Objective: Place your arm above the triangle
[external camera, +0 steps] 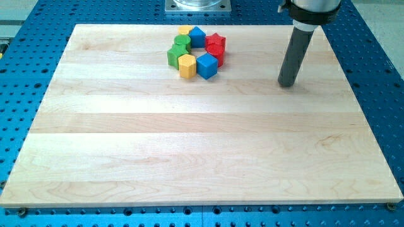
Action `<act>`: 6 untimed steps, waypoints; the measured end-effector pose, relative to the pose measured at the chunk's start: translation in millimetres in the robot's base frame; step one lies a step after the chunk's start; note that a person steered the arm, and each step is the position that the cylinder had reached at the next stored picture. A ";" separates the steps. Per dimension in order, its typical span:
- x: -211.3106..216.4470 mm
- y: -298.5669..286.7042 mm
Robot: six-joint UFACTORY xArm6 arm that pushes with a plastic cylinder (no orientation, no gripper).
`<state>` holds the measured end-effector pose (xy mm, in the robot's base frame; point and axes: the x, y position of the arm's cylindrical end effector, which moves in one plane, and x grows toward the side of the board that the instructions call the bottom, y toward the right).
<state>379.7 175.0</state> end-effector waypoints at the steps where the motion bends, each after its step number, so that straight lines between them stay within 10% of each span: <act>1: 9.7 -4.3; 3: -142.9 -18.8; 6: -177.9 -177.9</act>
<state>201.8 -3.0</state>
